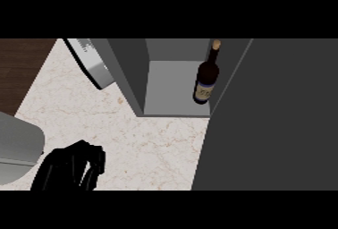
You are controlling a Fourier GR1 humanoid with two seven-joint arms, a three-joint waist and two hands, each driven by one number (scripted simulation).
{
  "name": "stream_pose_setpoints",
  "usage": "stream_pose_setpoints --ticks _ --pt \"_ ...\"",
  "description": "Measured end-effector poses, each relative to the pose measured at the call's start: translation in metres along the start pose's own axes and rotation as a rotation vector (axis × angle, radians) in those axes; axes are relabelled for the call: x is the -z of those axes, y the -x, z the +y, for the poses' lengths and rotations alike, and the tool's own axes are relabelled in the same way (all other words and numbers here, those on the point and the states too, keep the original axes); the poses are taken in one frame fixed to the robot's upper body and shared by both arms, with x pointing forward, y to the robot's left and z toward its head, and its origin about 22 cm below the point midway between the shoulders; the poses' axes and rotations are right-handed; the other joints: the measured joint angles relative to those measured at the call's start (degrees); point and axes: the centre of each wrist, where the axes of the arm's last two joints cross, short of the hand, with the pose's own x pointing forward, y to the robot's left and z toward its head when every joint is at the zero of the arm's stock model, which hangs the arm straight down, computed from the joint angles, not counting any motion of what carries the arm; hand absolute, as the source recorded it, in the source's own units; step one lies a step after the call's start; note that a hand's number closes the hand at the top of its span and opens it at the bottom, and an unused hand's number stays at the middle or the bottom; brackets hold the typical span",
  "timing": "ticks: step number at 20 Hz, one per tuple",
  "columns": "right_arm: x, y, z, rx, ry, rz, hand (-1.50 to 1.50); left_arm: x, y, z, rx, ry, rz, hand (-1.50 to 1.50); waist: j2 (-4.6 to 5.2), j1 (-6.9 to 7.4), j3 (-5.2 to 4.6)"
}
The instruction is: Pick up the wine, place it into the cabinet and close the cabinet
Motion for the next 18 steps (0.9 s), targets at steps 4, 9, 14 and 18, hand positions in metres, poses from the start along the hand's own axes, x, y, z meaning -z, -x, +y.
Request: stream_pose_setpoints --ticks 4,9,14,18 --pt "0.013 -0.003 0.026 0.078 -0.109 -0.002 1.50 -0.014 -0.016 0.023 0.006 -0.023 -0.005 -1.50 -0.05 0.14 -0.04" --pt "0.027 -0.012 0.054 0.109 -0.177 0.009 1.50 -0.030 -0.039 0.045 -0.005 -0.070 -0.030 -1.50 -0.19 0.43 -0.10" --pt "0.038 -0.021 0.078 0.076 -0.196 0.039 1.50 -0.045 -0.052 0.071 0.004 -0.126 -0.050 -1.50 -0.36 0.98 -0.19" --pt "0.046 -0.022 0.090 0.052 -0.180 0.027 1.50 -0.057 -0.064 0.094 0.021 -0.152 -0.052 -1.50 -0.38 1.48 -0.24"
